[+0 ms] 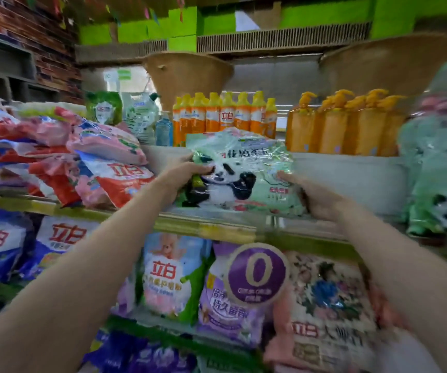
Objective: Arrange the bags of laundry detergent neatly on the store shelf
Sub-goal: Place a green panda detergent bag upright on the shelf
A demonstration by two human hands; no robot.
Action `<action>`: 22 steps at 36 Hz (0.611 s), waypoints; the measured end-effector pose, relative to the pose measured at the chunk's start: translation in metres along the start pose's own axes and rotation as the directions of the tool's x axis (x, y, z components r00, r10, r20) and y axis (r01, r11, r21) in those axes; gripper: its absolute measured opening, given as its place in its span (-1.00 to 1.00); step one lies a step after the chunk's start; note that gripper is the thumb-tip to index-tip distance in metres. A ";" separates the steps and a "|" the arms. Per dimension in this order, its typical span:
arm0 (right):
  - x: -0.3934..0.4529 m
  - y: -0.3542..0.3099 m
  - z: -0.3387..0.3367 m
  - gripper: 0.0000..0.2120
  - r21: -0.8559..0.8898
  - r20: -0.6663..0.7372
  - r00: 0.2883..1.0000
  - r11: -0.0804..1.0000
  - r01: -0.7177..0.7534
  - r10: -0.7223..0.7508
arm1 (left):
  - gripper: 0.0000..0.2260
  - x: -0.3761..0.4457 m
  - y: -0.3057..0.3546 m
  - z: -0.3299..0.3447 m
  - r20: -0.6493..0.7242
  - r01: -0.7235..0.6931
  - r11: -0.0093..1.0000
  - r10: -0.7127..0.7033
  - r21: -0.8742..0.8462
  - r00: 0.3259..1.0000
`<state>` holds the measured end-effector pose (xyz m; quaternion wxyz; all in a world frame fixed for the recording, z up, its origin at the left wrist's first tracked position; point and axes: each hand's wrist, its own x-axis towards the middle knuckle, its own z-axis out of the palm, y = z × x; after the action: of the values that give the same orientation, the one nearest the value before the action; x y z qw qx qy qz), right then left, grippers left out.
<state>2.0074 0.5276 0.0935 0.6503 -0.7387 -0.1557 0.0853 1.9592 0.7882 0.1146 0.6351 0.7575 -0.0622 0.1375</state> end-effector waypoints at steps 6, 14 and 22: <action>-0.061 -0.010 -0.047 -0.87 -0.121 -0.115 0.990 0.990 0.066 -0.080 | -0.70 0.005 0.000 0.070 0.165 0.012 0.997 -0.001 -0.071 0.986; -0.123 -0.001 -0.132 -0.75 -0.338 -0.477 0.877 0.934 -0.118 -0.062 | -0.47 0.014 0.015 0.194 0.244 -0.125 0.984 0.153 -0.128 0.958; -0.166 0.011 -0.237 -0.65 -0.496 -0.680 0.707 0.832 -0.248 -0.195 | -0.60 0.012 0.026 0.320 0.258 -0.139 0.987 0.155 -0.081 0.954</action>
<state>1.9309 0.2486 0.1035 0.4148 -0.8714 0.0987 -0.2427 2.0051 0.4710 0.0933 0.6325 0.7422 -0.2066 0.0803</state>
